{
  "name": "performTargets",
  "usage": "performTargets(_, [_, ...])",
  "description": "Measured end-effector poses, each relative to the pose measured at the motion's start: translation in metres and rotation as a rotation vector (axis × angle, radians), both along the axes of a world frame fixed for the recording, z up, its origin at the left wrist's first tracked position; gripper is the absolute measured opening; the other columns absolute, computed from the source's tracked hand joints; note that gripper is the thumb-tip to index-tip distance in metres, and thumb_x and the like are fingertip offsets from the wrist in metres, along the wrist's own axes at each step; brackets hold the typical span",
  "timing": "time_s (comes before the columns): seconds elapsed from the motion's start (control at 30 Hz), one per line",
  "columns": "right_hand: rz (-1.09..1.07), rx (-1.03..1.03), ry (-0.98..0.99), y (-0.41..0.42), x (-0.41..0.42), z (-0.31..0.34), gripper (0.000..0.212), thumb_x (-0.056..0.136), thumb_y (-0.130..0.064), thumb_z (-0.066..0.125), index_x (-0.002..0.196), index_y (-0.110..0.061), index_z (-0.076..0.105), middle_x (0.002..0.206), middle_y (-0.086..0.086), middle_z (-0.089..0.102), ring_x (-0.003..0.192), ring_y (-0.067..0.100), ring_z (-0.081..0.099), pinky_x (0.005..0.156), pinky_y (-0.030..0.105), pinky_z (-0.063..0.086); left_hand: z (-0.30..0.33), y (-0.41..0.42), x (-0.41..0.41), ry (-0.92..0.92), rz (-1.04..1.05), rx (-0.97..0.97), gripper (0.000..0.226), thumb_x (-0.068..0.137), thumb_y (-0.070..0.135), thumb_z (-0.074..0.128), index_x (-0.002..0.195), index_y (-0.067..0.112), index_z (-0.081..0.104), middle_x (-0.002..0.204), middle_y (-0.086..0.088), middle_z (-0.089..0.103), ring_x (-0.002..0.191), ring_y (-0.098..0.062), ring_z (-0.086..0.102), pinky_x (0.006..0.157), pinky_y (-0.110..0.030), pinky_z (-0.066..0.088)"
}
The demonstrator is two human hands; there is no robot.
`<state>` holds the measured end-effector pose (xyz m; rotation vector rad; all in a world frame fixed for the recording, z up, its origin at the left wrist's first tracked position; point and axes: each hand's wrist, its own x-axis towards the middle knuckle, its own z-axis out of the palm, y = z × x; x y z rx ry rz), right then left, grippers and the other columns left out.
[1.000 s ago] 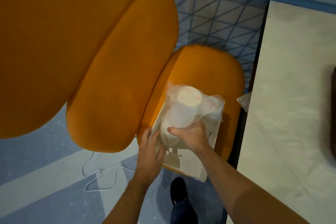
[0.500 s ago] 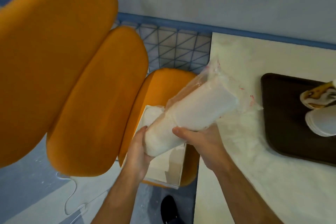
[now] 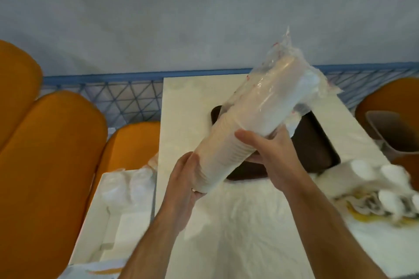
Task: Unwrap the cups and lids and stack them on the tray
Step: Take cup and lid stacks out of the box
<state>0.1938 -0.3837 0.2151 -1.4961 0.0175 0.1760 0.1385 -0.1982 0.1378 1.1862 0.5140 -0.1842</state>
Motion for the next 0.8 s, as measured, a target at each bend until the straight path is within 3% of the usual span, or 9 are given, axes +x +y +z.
performTargets(0.07, [-0.052, 0.002, -0.046, -0.045, 0.002, 0.015, 0.081, 0.066, -0.025, 0.089, 0.137, -0.029, 0.05, 0.123, -0.005, 0.069, 0.115, 0.018, 0.067, 0.084, 0.049, 0.061, 0.014, -0.042, 0.008, -0.03, -0.046, 0.003, 0.033, 0.095, 0.044, 0.057, 0.126, 0.035, 0.06, 0.129, 0.009, 0.061, 0.119, -0.019, 0.058, 0.09, -0.053, 0.056])
performTargets(0.2, [-0.137, -0.065, -0.128, -0.123, 0.003, 0.037, 0.079, 0.068, -0.026, 0.088, 0.138, -0.025, 0.052, 0.123, 0.001, 0.07, 0.114, 0.022, 0.068, 0.078, 0.046, 0.062, 0.033, -0.12, 0.023, -0.109, -0.186, 0.056, 0.038, 0.097, 0.043, 0.055, 0.134, 0.033, 0.054, 0.131, 0.008, 0.06, 0.119, -0.016, 0.06, 0.086, -0.041, 0.06])
performTargets(0.3, [-0.215, -0.104, -0.183, -0.177, 0.004, 0.049, 0.075, 0.07, -0.019, 0.09, 0.136, -0.02, 0.054, 0.121, 0.001, 0.071, 0.112, 0.019, 0.069, 0.078, 0.045, 0.063, 0.043, -0.175, 0.033, -0.165, -0.28, 0.2, 0.042, 0.097, 0.047, 0.054, 0.139, 0.038, 0.049, 0.133, 0.011, 0.058, 0.119, -0.009, 0.058, 0.098, -0.039, 0.053])
performTargets(0.37, [-0.269, -0.128, -0.231, -0.213, 0.002, 0.057, 0.075, 0.071, -0.015, 0.09, 0.135, -0.021, 0.053, 0.121, 0.0, 0.069, 0.113, 0.018, 0.067, 0.081, 0.046, 0.063, 0.051, -0.215, 0.037, -0.231, -0.333, 0.303, 0.039, 0.099, 0.046, 0.052, 0.137, 0.044, 0.048, 0.129, 0.015, 0.058, 0.115, 0.001, 0.056, 0.101, -0.025, 0.047])
performTargets(0.43, [-0.321, -0.161, -0.275, -0.244, 0.003, 0.064, 0.081, 0.067, -0.02, 0.091, 0.136, -0.023, 0.05, 0.123, -0.002, 0.066, 0.117, 0.018, 0.064, 0.086, 0.047, 0.061, 0.058, -0.251, 0.041, -0.32, -0.4, 0.413, 0.028, 0.101, 0.035, 0.053, 0.123, 0.051, 0.048, 0.113, 0.02, 0.06, 0.101, 0.018, 0.055, 0.088, -0.004, 0.041])
performTargets(0.57, [-0.437, -0.266, -0.358, -0.295, 0.006, 0.075, 0.095, 0.058, -0.038, 0.092, 0.139, -0.024, 0.046, 0.125, -0.002, 0.064, 0.118, 0.019, 0.062, 0.09, 0.049, 0.06, 0.049, -0.313, 0.044, -0.469, -0.507, 0.617, 0.06, 0.096, 0.035, 0.06, 0.15, 0.031, 0.033, 0.144, 0.014, 0.043, 0.13, 0.001, 0.039, 0.113, -0.024, 0.03])
performTargets(0.63, [-0.488, -0.318, -0.403, -0.317, 0.008, 0.074, 0.095, 0.06, -0.035, 0.092, 0.141, -0.023, 0.044, 0.126, -0.003, 0.062, 0.118, 0.014, 0.061, 0.092, 0.042, 0.059, 0.035, -0.339, 0.041, -0.463, -0.632, 0.82, 0.072, 0.097, 0.043, 0.057, 0.156, 0.023, 0.021, 0.158, 0.006, 0.025, 0.144, -0.007, 0.02, 0.116, -0.022, 0.016])
performTargets(0.7, [-0.537, -0.376, -0.43, -0.338, 0.007, 0.07, 0.093, 0.064, -0.031, 0.093, 0.142, -0.025, 0.042, 0.126, -0.008, 0.06, 0.117, 0.008, 0.059, 0.09, 0.031, 0.058, 0.02, -0.36, 0.037, -0.466, -0.77, 1.078, 0.078, 0.096, 0.055, 0.051, 0.157, 0.023, 0.016, 0.166, -0.001, 0.007, 0.152, -0.017, 0.001, 0.122, -0.036, 0.006])
performTargets(0.8, [-0.602, -0.43, -0.429, -0.366, 0.005, 0.054, 0.094, 0.066, -0.035, 0.092, 0.143, -0.03, 0.039, 0.125, -0.015, 0.059, 0.117, 0.005, 0.058, 0.088, 0.027, 0.057, -0.005, -0.376, 0.033, -0.493, -0.908, 1.299, 0.074, 0.095, 0.059, 0.043, 0.155, 0.023, 0.019, 0.165, -0.001, 0.004, 0.152, -0.024, -0.005, 0.121, -0.049, 0.005])
